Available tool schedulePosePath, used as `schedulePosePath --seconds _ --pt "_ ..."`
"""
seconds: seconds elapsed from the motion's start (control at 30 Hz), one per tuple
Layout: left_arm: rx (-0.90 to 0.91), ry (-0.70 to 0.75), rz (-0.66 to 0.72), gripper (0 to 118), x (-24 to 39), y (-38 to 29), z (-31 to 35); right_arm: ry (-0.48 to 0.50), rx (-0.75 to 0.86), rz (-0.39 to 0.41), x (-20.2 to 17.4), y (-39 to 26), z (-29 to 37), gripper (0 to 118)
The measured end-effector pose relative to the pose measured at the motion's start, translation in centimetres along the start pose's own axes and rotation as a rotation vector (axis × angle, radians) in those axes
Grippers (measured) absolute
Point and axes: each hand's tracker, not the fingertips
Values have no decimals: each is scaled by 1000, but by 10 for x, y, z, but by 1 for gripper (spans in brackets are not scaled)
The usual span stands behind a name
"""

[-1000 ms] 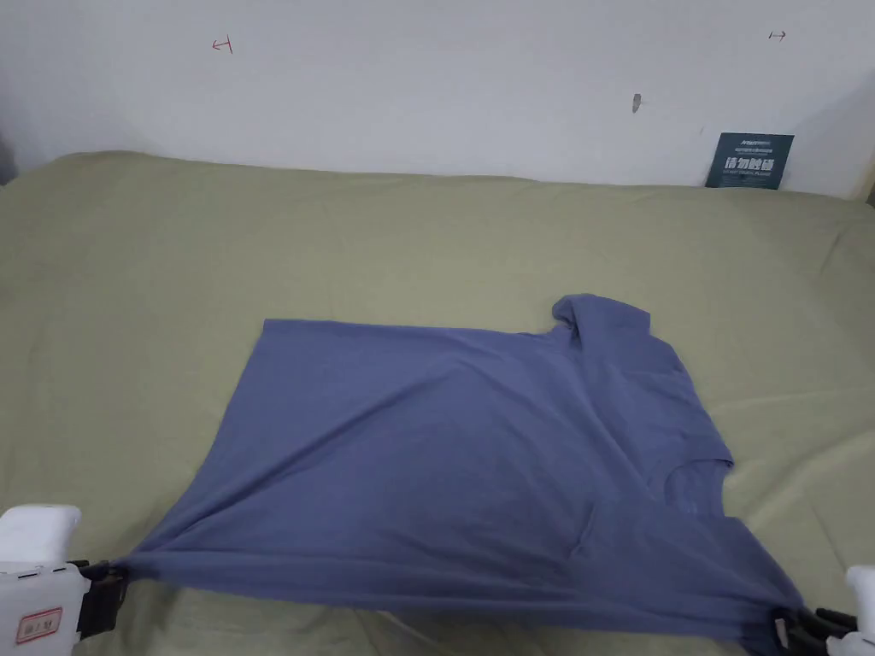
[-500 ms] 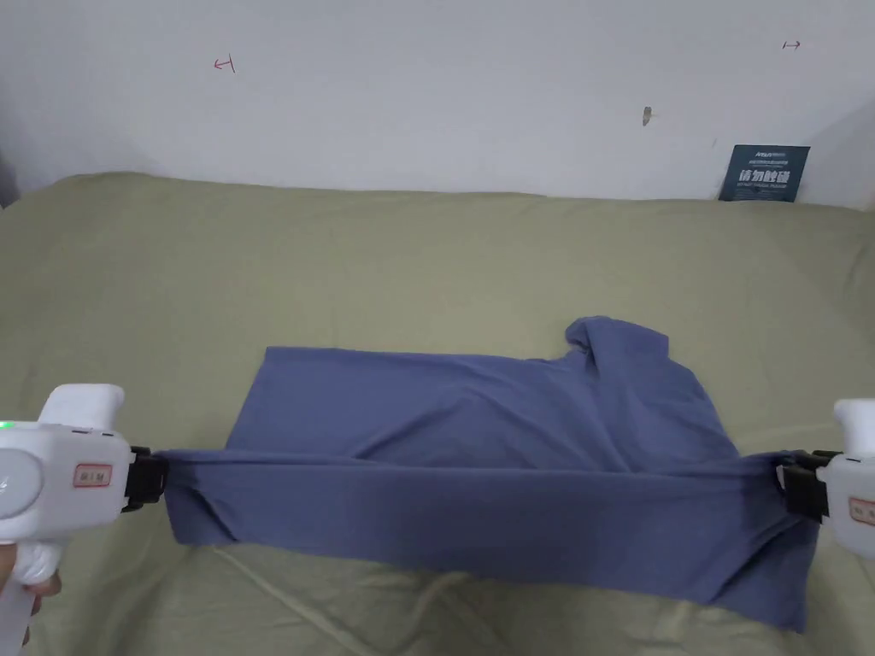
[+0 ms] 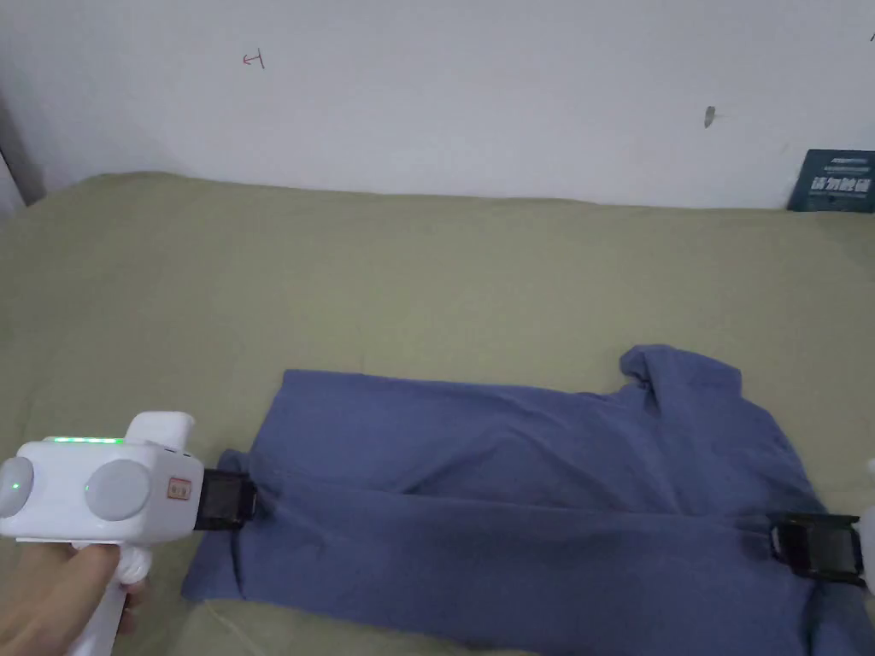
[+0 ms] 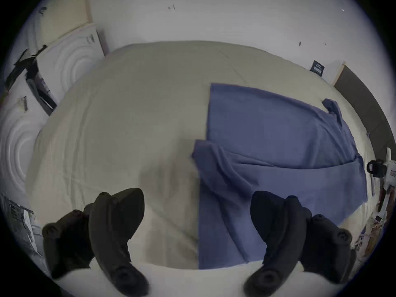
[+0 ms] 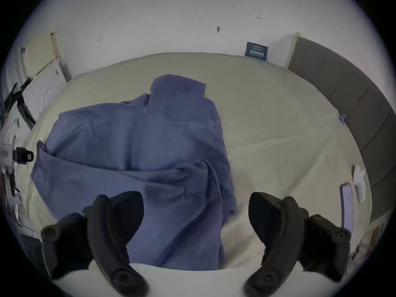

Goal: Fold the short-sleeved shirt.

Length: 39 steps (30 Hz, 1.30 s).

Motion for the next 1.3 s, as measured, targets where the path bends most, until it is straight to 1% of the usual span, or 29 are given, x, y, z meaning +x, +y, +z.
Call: schedulePosePath --seconds 0.03,0.07,0.1,0.13,0.17,0.2,0.23,0.27,0.3,0.33,0.4,0.43,0.47,0.6,0.67,0.73,0.77,0.83,0.87,0.9,0.97,1.0,1.03,1.07,1.1,1.13,1.2,1.23,1.3 --pt "-5 -2 -10 104 -3 -5 6 -4 1 -17 6 -14 11 104" --pt "-23 -1 -17 97 -12 -11 8 -7 24 -42 9 -27 22 101" --pt "-14 0 -10 78 -15 -18 15 -10 35 -49 -5 -12 32 92" --pt "-2 -17 -5 43 -19 -25 25 -7 37 -39 -8 -17 44 72" --pt "3 -23 -1 0 -22 -32 30 -18 73 -39 -9 -25 56 24" --pt "13 -29 18 0 -22 -40 32 -26 87 -48 -11 -33 66 0" --pt "18 -13 22 0 -26 -45 37 -22 80 -46 -9 -37 63 0" --pt "-6 -58 30 0 -29 -48 38 -36 101 -50 -10 -39 69 0" --pt "-16 -93 61 1 -30 -51 38 -15 95 -46 -10 -42 74 0" --pt "-27 -121 71 11 -23 -55 42 -9 95 -46 -12 -45 78 0" --pt "-22 -121 68 92 -19 -57 39 -10 103 -40 -11 -53 82 0" --pt "-37 -124 63 115 -15 -55 33 -4 102 -40 -11 -54 83 0" --pt "-83 -110 48 117 -10 -55 28 5 98 -43 -10 -55 83 0" --pt "-85 -71 28 116 1 -51 3 5 75 -34 -18 -62 77 0" --pt "-99 -55 28 115 3 -47 -9 13 51 -40 -10 -63 64 0" --pt "-133 -30 8 109 5 -48 -15 14 38 -41 -7 -63 58 0" --pt "-124 -34 9 93 5 -49 -12 12 33 -37 -9 -63 56 0" --pt "-83 -63 -11 68 5 -50 1 12 28 -28 -8 -62 51 0" --pt "-80 -95 -31 29 8 -51 6 12 30 -28 -7 -61 49 7" --pt "-63 -180 -30 9 10 -52 9 15 31 -29 -11 -60 49 33" --pt "-74 -78 -104 8 18 -51 12 49 3 -43 -12 -58 40 116" --pt "-72 -102 -91 8 20 -51 7 63 -15 -49 -14 -58 35 114" --pt "-75 -100 -79 9 20 -49 7 57 30 -63 -16 -54 30 108" --pt "-77 -97 -65 9 20 -48 7 71 -10 -50 -19 -52 22 107" --pt "-75 -101 -50 9 19 -48 8 60 -51 -35 -21 -51 12 106" --pt "-74 -103 -39 9 18 -49 7 51 -58 -32 -21 -52 5 99" --pt "-71 -108 -27 9 17 -50 10 48 -78 -20 -19 -58 7 34" --pt "-68 -112 -17 9 15 -50 12 61 -79 -19 -18 -61 6 7" --pt "-69 -129 3 8 11 -51 12 68 -56 -37 -21 -64 16 5"
